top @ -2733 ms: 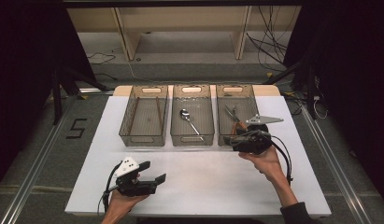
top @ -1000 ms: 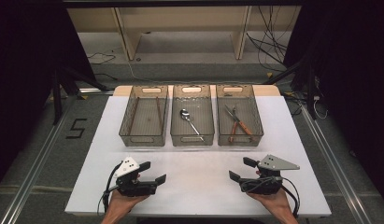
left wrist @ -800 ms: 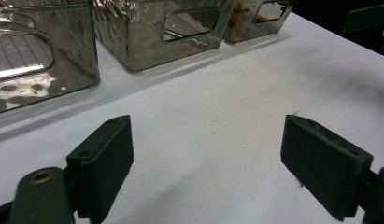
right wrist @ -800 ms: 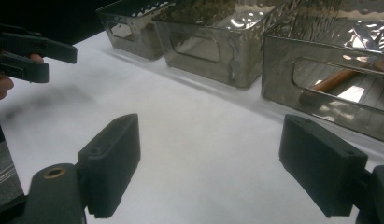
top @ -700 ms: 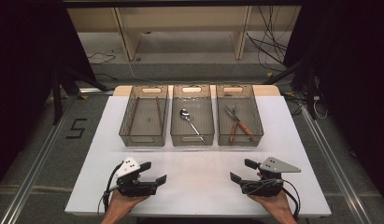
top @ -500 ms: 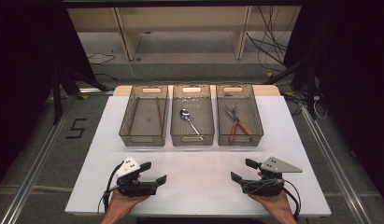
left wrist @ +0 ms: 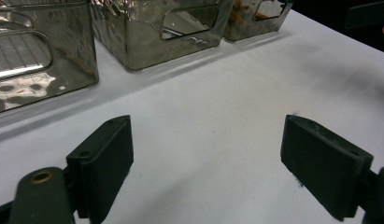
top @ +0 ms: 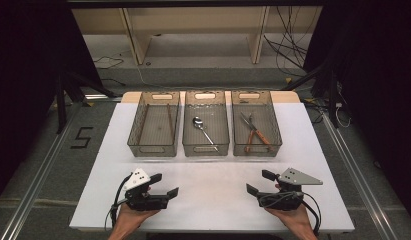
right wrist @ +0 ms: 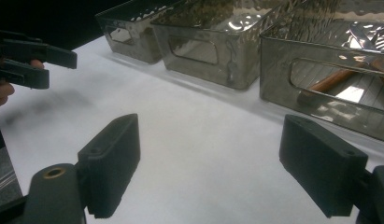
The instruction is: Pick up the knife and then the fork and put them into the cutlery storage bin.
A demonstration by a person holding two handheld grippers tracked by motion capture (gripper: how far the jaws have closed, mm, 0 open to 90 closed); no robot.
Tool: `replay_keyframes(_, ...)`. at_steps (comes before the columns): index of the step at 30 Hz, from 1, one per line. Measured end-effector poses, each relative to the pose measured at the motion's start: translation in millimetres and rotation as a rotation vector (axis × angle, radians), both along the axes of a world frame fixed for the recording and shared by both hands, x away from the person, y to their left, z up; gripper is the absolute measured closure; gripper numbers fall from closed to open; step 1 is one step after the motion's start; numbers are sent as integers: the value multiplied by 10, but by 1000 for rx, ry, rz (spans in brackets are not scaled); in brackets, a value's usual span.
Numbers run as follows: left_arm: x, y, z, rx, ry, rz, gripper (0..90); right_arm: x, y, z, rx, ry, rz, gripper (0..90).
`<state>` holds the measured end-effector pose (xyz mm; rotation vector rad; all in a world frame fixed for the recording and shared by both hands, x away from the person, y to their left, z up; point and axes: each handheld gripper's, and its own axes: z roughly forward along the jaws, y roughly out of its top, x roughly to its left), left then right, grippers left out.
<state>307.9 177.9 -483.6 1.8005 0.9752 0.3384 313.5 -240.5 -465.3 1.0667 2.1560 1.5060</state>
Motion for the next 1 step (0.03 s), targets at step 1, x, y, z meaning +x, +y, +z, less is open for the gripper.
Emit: replay_keyframes(1,0,-1,-1,-1,1,0,167,2,-4,0,2,-2,-1,212)
